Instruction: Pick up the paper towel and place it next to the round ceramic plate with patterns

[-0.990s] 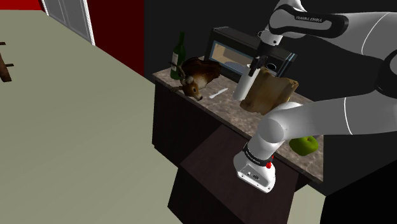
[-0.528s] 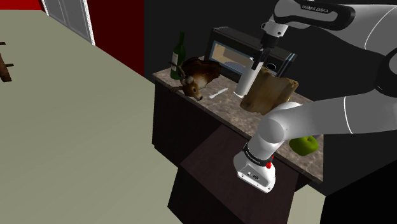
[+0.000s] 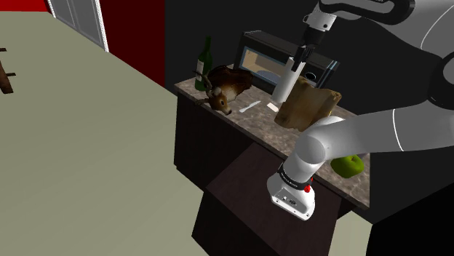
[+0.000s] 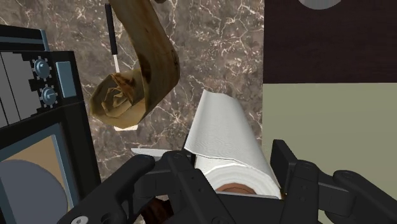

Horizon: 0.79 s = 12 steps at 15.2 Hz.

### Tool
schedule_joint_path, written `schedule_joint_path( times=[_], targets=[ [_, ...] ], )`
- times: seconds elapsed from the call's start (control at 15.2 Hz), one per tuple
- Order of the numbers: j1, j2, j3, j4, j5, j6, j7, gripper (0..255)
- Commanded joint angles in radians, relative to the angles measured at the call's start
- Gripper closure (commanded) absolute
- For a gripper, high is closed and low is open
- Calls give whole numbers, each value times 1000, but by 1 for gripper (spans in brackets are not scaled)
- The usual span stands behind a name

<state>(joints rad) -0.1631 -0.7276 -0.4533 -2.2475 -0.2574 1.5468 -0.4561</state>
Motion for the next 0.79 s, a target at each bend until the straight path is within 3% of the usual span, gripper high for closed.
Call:
schedule_joint_path(
  times=[0.0,0.73],
  targets=[
    [3,5,6,34,5,-29,-2,255],
    [19,58,25,218,31,-162,-13,255]
  ],
)
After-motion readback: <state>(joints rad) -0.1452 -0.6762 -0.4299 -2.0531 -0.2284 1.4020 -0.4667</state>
